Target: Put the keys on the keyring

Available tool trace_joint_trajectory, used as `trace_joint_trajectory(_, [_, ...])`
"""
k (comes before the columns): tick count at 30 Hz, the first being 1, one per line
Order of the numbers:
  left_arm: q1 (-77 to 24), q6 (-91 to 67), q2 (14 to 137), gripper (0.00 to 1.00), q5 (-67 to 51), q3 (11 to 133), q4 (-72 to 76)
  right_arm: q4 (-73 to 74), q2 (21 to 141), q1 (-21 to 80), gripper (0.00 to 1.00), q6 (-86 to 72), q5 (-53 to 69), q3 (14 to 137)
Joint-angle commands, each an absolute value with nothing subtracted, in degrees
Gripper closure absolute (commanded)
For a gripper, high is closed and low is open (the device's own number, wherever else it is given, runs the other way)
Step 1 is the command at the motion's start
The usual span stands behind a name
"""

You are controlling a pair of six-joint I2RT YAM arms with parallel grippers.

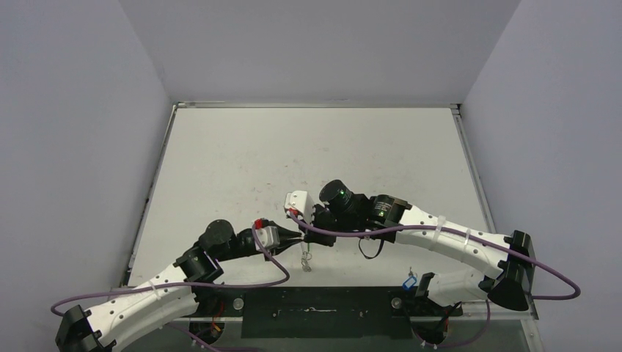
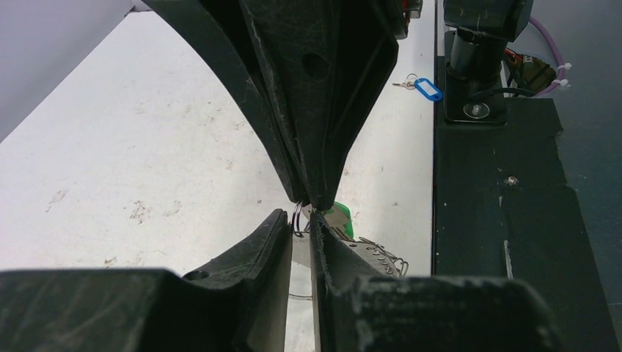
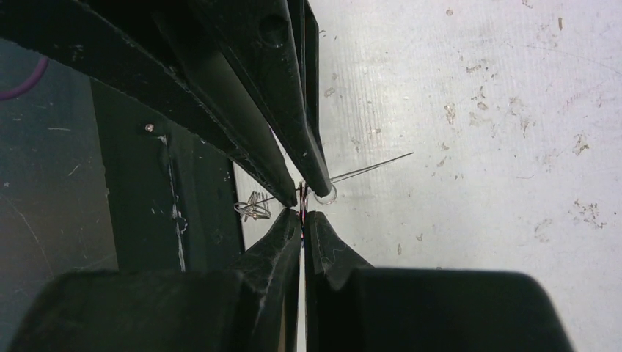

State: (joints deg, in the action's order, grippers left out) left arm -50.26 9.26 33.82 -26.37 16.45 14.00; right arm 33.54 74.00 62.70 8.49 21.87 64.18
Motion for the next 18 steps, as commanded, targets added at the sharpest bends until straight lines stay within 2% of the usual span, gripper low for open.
trace_joint_trajectory(1, [-50.4,8.9,34.5,0.89,-27.6,18.1,17.5,31.1,73.7,63.2,1.00,8.1,23.6,65.9])
trace_joint_trajectory(4, [-50.4,9.0,34.4,1.00,-27.5,18.1,17.1,31.1,73.7,63.3,1.00,8.2,23.3,66.0])
trace_joint_trajectory(9, [-50.4,9.1,34.0,1.00,-26.9,18.0,16.2,30.3,72.8,63.1,0.98,8.6,21.2,65.5])
trace_joint_trajectory(12, [-50.4,8.3,33.2,1.00,-25.9,16.8,17.5,27.5,70.5,62.8,0.82,8.7,19.6,63.4])
trace_joint_trajectory(14, [-50.4,7.3,32.4,1.00,-25.1,15.4,19.9,24.7,67.8,62.4,0.62,8.7,19.6,61.0])
trace_joint_trajectory(15, [-50.4,6.7,32.0,1.00,-24.6,14.6,21.5,23.1,66.5,62.2,0.55,8.7,19.7,59.6])
trace_joint_trajectory(18, [-50.4,5.1,30.9,1.00,-23.6,12.3,25.9,18.0,63.0,61.4,0.45,8.6,20.3,55.6])
